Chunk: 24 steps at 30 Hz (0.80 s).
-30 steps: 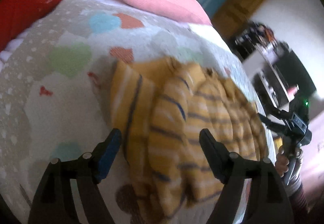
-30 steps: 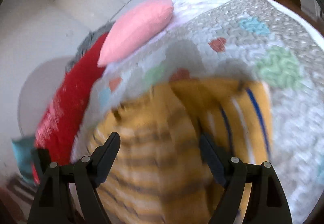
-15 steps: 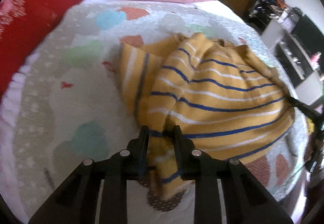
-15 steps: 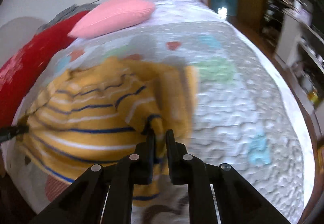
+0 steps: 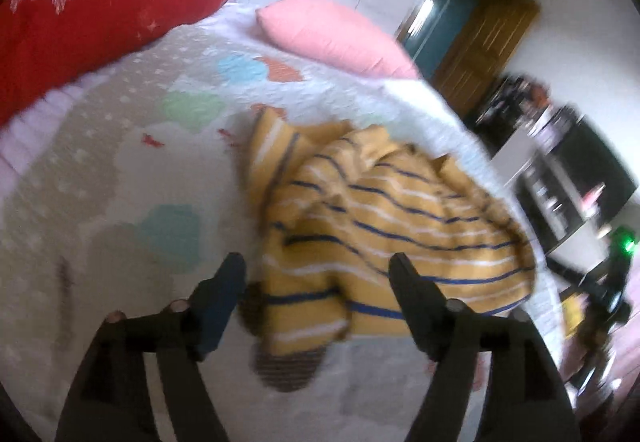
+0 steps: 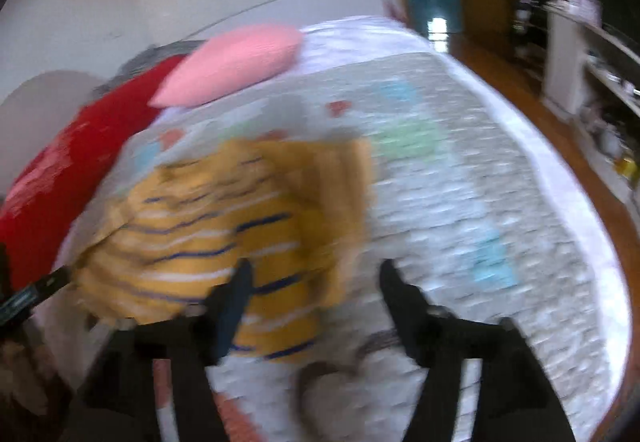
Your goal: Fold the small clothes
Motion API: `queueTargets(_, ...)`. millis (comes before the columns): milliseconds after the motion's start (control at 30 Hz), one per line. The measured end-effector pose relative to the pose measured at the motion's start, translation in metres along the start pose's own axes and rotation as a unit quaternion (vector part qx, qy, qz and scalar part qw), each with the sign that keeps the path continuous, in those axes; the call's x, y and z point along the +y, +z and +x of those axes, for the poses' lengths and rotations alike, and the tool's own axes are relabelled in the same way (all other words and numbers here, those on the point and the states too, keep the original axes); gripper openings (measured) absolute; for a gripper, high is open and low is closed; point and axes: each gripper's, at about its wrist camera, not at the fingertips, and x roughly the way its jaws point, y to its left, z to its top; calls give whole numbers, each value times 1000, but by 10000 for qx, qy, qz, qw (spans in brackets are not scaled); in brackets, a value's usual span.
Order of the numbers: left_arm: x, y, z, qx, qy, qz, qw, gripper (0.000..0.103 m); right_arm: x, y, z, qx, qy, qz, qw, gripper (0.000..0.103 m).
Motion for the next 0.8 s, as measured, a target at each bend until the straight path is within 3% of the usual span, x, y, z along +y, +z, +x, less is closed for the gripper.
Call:
queueTargets(100,2,-18,23,140,-49,-16,9999,75,20,-22,18,250,-193,-336,9989,76)
queueTargets(133,3,-23,30,205,3,26,9998,75,23,-28,28,377,-266,-486,9978,65)
queueTargets(167,4,-25,35,224,34,51,9997,75,25,-34,37,563,-229,-609,9963,27)
queueTargets(200,5,-27,36,190,19,64,9998,75,26,-39,43,714,-120,-617,9955,25)
queueTargets(300,3,-24,39,218,70,118,9997,75,22,-29,27,586,-121,-592,9965,20)
queueTargets(433,0,-27,43,243,188,260,9992,75,-2,-5,9,460,-1013,-595,9920,7)
queueTargets(500,0,-26,44,254,194,269,9991,75,-23,-1,12,701,-1259,-345,9890,25)
queueTargets(533,1,-26,44,252,174,251,9992,75,-28,-2,11,743,-1324,-209,9882,39)
queueTargets(633,4,-26,43,239,95,193,9995,76,-6,2,-4,404,-1429,-458,9878,39)
queueTargets(700,6,-27,41,216,43,158,9996,76,34,9,-18,-156,-1607,-946,9823,40)
queueTargets(767,8,-28,39,185,-27,115,9998,76,63,16,-16,-391,-1343,-1132,9837,48)
queueTargets(800,9,-29,37,162,-59,94,9998,76,78,21,-10,-369,-943,-1195,9877,48)
